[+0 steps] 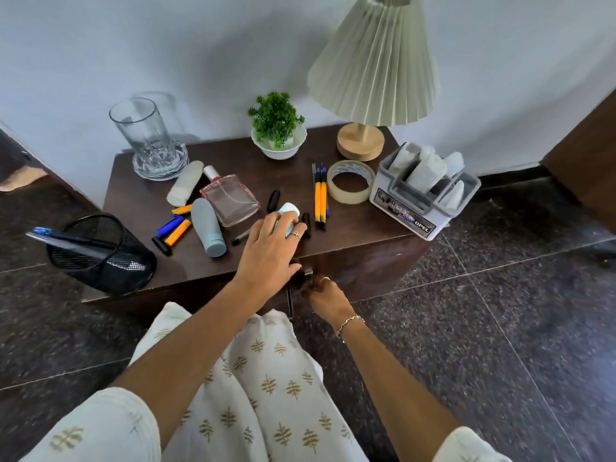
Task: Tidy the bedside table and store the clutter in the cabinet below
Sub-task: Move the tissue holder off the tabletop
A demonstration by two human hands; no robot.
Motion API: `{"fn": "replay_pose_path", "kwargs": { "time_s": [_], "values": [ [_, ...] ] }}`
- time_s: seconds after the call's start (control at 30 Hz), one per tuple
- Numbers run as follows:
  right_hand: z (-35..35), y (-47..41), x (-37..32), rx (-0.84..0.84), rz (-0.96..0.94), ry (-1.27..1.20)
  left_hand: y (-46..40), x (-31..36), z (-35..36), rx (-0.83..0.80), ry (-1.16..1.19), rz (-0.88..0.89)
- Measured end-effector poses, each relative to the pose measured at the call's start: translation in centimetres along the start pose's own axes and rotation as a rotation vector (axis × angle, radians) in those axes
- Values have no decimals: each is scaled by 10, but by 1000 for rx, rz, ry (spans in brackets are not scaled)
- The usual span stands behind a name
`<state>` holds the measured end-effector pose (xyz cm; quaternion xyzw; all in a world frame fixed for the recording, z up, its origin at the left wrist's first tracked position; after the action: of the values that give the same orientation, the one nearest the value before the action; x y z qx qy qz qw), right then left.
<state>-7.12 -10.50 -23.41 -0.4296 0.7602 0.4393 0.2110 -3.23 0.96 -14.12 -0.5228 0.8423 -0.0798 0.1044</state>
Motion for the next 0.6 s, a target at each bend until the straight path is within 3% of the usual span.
{"fn": "replay_pose_path", "kwargs": {
  "time_s": [0.2, 0.37, 0.43, 0.53, 0.6],
  "values": [
    [-14, 34, 28, -74, -77, 26, 14, 17, -9, -92, -5, 103],
    [-33, 68, 71, -68, -58, 154, 29, 58, -18, -302, 59, 465],
    [-46, 88, 87, -39, -47, 249, 39, 83, -19, -348, 47, 583],
    [-65, 122, 112, 68, 10, 430, 53, 120, -20, -367, 93, 627],
    [-79, 141, 132, 178, 91, 401, 58, 146, -21, -371, 134, 648]
  ]
}}
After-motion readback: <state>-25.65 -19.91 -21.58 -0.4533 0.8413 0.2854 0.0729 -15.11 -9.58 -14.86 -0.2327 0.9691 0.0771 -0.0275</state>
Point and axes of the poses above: each hand's wrist, its own y-axis away from the middle knuckle, its own z-axis out of the palm, x = y × z, the point moved 2 cm from there along -y, towards the middle knuckle, and after that the axes turned 11 degrees about x, right-handed, at the moved point
